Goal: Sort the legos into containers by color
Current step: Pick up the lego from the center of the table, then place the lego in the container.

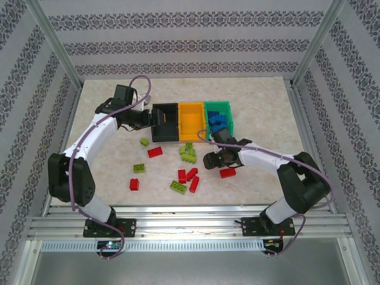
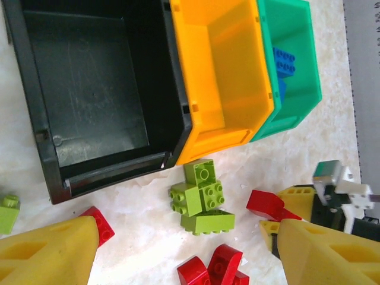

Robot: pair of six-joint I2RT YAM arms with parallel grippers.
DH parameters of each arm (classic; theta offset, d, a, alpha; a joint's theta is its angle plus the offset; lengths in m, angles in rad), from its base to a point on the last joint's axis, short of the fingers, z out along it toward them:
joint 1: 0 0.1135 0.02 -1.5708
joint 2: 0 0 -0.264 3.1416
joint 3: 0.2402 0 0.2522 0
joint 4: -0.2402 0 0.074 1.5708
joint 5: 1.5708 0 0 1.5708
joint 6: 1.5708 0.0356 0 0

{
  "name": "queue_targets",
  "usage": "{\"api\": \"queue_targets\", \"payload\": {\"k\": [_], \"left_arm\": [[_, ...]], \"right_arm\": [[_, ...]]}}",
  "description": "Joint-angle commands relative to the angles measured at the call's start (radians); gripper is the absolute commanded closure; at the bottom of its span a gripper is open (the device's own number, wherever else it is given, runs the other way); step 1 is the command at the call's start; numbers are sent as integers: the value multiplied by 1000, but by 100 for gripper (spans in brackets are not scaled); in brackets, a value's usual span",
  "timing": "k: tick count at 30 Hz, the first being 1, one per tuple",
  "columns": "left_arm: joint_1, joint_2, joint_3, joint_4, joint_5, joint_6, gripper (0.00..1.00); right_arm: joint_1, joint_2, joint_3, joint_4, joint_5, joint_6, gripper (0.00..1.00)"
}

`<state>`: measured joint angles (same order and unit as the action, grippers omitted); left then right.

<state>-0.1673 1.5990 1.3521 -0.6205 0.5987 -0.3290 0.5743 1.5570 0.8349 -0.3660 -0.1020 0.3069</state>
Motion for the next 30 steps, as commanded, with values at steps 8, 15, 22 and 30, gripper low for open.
{"api": "queue_targets", "payload": {"k": [8, 15, 22, 30], "left_arm": [[20, -18, -70, -3, -11, 58, 21], [21, 8, -88, 12, 3, 45, 21], [20, -12, -91, 6, -34, 59, 21], [20, -21, -97, -4, -71, 83, 21]], "right_arm": [[28, 70, 73, -13, 28, -14, 62], [36, 32, 142, -7, 17, 1, 63], [33, 43, 283, 40, -13, 16, 64], [16, 220, 506, 40, 22, -23, 63]]}}
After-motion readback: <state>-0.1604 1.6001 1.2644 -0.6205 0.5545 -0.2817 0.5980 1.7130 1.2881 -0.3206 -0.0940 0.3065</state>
